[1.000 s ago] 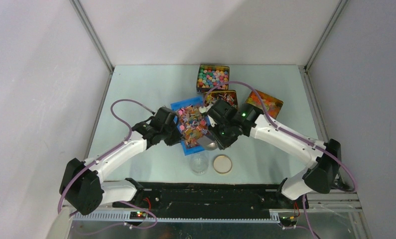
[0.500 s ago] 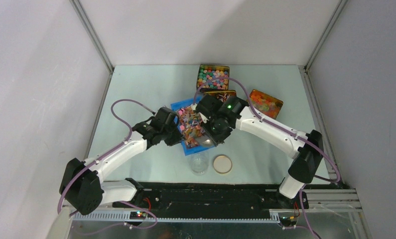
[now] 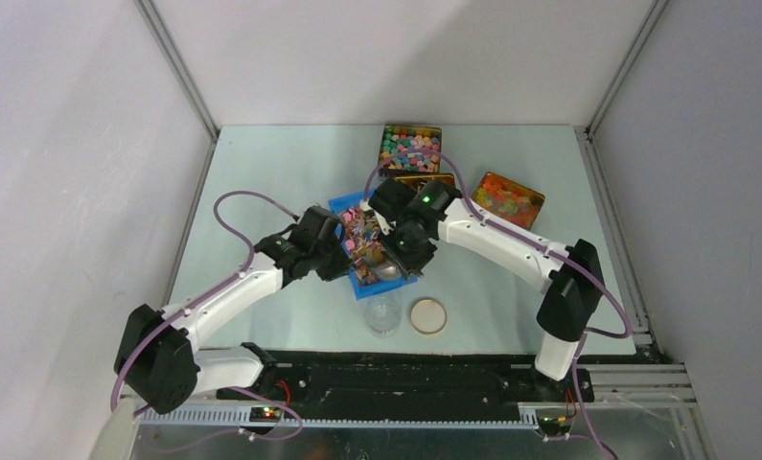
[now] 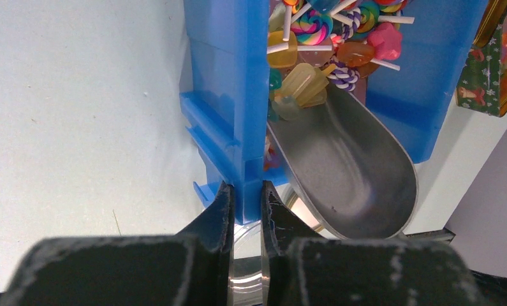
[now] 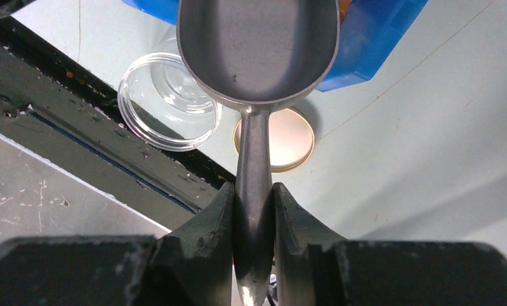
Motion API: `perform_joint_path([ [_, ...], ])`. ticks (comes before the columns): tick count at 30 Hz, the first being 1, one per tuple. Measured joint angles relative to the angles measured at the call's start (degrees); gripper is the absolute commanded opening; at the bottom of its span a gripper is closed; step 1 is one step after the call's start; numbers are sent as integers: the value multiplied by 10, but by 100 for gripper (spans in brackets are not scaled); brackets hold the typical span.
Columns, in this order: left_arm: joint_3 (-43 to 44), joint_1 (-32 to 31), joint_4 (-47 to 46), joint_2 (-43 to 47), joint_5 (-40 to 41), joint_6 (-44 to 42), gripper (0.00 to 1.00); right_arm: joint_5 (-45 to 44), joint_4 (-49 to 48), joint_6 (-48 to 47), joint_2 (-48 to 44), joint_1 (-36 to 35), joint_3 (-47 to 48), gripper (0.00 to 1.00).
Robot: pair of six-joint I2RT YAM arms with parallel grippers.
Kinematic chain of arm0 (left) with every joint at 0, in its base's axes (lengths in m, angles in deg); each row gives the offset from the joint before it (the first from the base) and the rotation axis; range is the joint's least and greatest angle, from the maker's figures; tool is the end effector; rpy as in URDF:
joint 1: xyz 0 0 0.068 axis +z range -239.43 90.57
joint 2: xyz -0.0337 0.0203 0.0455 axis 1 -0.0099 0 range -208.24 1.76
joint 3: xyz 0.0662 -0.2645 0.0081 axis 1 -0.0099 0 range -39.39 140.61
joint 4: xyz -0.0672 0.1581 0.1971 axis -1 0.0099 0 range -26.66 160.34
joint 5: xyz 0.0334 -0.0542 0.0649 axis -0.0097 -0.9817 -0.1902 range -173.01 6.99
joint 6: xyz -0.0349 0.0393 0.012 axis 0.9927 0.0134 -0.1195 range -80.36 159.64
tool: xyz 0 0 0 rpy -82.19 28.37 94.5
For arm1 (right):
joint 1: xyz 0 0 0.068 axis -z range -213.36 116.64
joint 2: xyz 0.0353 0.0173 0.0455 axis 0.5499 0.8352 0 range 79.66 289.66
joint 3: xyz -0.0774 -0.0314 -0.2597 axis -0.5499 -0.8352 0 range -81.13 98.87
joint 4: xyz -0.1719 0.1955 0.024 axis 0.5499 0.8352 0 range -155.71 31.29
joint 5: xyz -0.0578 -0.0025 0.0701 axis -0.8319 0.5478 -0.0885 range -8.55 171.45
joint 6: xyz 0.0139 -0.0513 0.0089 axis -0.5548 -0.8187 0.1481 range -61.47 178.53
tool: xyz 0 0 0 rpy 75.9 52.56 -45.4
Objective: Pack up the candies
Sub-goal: Scoop the fake candies from the storage box.
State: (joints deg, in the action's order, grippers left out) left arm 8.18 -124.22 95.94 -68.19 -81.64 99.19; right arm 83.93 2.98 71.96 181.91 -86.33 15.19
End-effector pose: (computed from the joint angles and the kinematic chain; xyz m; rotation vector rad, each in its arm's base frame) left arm 0.1989 -0.1373 0.2339 -0.5774 2.5837 -0.5911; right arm 0.2125 0.2843 0.3002 -0.9988 2.7530 0.2695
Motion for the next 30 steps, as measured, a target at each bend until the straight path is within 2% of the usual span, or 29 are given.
perform_joint_path([
  [8,0,0,0,0,0,0,0,9,-24,0,10,9,-3,0],
  [21,0,-1,0,0,0,0,2,-3,-176,8,-40,3,-157,0],
  [23,0,-1,0,0,0,0,6,-4,-184,11,-45,3,-163,0],
  [30,0,-2,1,0,-3,1,40,-11,-232,9,-76,-5,-212,0],
])
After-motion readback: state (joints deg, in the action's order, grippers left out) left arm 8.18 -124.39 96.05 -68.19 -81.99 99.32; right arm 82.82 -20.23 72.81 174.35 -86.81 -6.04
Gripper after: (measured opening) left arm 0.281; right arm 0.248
